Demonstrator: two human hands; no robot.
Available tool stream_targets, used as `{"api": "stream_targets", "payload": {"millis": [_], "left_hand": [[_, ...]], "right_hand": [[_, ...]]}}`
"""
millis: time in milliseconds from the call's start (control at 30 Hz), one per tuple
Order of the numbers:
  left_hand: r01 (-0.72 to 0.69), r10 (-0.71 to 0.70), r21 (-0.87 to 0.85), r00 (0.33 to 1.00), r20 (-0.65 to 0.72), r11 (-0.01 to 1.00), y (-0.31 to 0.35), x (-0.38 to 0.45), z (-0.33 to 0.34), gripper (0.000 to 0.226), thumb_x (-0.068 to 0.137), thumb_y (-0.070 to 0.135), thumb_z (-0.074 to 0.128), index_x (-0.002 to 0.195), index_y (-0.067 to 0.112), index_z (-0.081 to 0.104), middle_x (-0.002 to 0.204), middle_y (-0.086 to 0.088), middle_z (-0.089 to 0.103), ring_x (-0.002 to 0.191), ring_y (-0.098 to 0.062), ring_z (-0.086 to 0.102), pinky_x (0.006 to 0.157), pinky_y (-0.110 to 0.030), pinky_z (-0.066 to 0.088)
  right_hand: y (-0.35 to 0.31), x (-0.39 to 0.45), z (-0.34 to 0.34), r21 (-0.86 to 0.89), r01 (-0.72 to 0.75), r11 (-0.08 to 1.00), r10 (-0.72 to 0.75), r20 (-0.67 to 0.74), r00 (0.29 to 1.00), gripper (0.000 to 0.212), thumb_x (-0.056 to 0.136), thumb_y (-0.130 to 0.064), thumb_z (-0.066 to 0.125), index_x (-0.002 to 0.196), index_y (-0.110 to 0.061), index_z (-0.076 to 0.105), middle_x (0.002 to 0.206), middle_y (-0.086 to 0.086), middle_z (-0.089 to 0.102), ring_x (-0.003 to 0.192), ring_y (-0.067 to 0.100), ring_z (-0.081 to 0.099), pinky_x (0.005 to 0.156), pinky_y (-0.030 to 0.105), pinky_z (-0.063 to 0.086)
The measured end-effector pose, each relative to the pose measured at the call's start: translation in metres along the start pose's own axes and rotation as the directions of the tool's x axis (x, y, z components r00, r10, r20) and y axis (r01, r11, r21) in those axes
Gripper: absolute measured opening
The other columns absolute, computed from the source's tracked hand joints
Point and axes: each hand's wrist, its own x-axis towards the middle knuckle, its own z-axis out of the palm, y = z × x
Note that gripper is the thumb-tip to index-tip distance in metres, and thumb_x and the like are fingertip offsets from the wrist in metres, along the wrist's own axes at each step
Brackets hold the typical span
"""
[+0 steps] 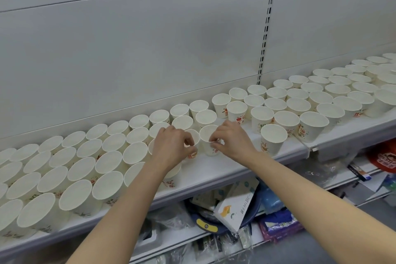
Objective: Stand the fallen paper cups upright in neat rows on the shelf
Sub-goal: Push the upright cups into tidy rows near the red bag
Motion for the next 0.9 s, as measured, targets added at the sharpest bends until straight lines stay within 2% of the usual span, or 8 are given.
{"api": "stream_targets", "payload": {"millis": [100, 233, 300, 400, 567, 667, 767, 900], "left_hand": [[0.009, -0.018, -0.110, 0.996, -0.087, 0.994, -0.003, 0.007, -0.003, 0.020, 0.081, 0.048, 0.067, 0.093, 0.034, 0.072, 0.090, 0.016, 0.070, 0.092, -0.013, 0.057, 0.084, -0.034, 0.040], [-0.004, -0.012, -0.132, 0.993, -0.120, 0.991, 0.007, 0.029, -0.008, 0.013, 0.085, 0.033, 0.066, 0.095, 0.032, 0.074, 0.092, 0.015, 0.072, 0.094, -0.014, 0.060, 0.079, -0.032, 0.044], [-0.028, 0.013, -0.131, 0.994, -0.112, 0.991, 0.020, 0.047, -0.009, 0.013, 0.086, 0.031, 0.065, 0.096, 0.032, 0.074, 0.092, 0.015, 0.072, 0.094, -0.013, 0.059, 0.076, -0.030, 0.043], [-0.074, 0.066, -0.125, 0.996, -0.064, 0.989, 0.050, 0.084, 0.001, 0.017, 0.085, 0.030, 0.066, 0.101, 0.031, 0.073, 0.096, 0.013, 0.072, 0.098, -0.016, 0.058, 0.079, -0.030, 0.044], [-0.149, 0.149, 0.005, 0.987, 0.060, 0.989, 0.099, 0.137, 0.028, 0.034, 0.083, 0.040, 0.068, 0.115, 0.032, 0.067, 0.108, 0.008, 0.069, 0.107, -0.021, 0.055, 0.090, -0.032, 0.042], [-0.163, 0.156, 0.086, 0.984, 0.086, 0.983, 0.111, 0.153, 0.041, 0.023, 0.084, 0.039, 0.066, 0.106, 0.034, 0.070, 0.102, 0.009, 0.070, 0.104, -0.020, 0.054, 0.089, -0.033, 0.037], [-0.142, 0.139, 0.055, 0.988, 0.061, 0.988, 0.109, 0.156, 0.049, 0.013, 0.083, 0.032, 0.064, 0.093, 0.033, 0.073, 0.088, 0.008, 0.072, 0.095, -0.019, 0.056, 0.081, -0.030, 0.036], [-0.126, 0.125, 0.037, 0.992, 0.033, 0.991, 0.105, 0.155, 0.053, 0.012, 0.082, 0.031, 0.064, 0.089, 0.033, 0.074, 0.085, 0.008, 0.072, 0.092, -0.017, 0.056, 0.076, -0.027, 0.033]], "right_hand": [[0.003, 0.001, -0.005, 0.020, 0.009, 1.000, -0.008, -0.056, 0.998, 0.021, 0.077, -0.035, 0.076, 0.091, -0.019, 0.074, 0.085, -0.006, 0.071, 0.085, 0.019, 0.054, 0.076, 0.032, 0.039], [0.044, 0.011, -0.043, -0.043, -0.167, 0.985, 0.157, -0.181, 0.971, 0.006, 0.080, -0.021, 0.072, 0.085, -0.021, 0.075, 0.081, -0.003, 0.072, 0.082, 0.027, 0.058, 0.075, 0.038, 0.042], [0.073, 0.023, -0.066, -0.104, -0.299, 0.949, 0.278, -0.176, 0.944, 0.007, 0.081, -0.019, 0.070, 0.085, -0.022, 0.075, 0.083, -0.003, 0.073, 0.087, 0.028, 0.056, 0.078, 0.038, 0.042], [0.113, 0.043, -0.085, -0.153, -0.398, 0.905, 0.393, -0.061, 0.917, 0.010, 0.081, -0.023, 0.069, 0.088, -0.023, 0.075, 0.088, -0.003, 0.073, 0.096, 0.024, 0.057, 0.082, 0.036, 0.043], [0.144, 0.064, -0.080, -0.191, -0.359, 0.914, 0.378, 0.073, 0.923, 0.021, 0.077, -0.038, 0.068, 0.092, -0.024, 0.074, 0.088, -0.004, 0.073, 0.098, 0.023, 0.058, 0.084, 0.036, 0.048], [0.154, 0.075, -0.074, -0.233, -0.299, 0.926, 0.332, 0.120, 0.936, 0.020, 0.079, -0.043, 0.064, 0.085, -0.027, 0.074, 0.084, -0.006, 0.071, 0.096, 0.022, 0.055, 0.085, 0.034, 0.044], [0.160, 0.080, -0.066, -0.266, -0.254, 0.930, 0.302, 0.160, 0.940, 0.022, 0.080, -0.046, 0.063, 0.081, -0.027, 0.073, 0.082, -0.007, 0.070, 0.095, 0.020, 0.056, 0.088, 0.034, 0.036], [0.166, 0.085, -0.061, -0.243, -0.261, 0.934, 0.303, 0.153, 0.941, 0.023, 0.082, -0.046, 0.061, 0.076, -0.027, 0.072, 0.080, -0.008, 0.070, 0.090, 0.018, 0.058, 0.092, 0.035, 0.034]]}}
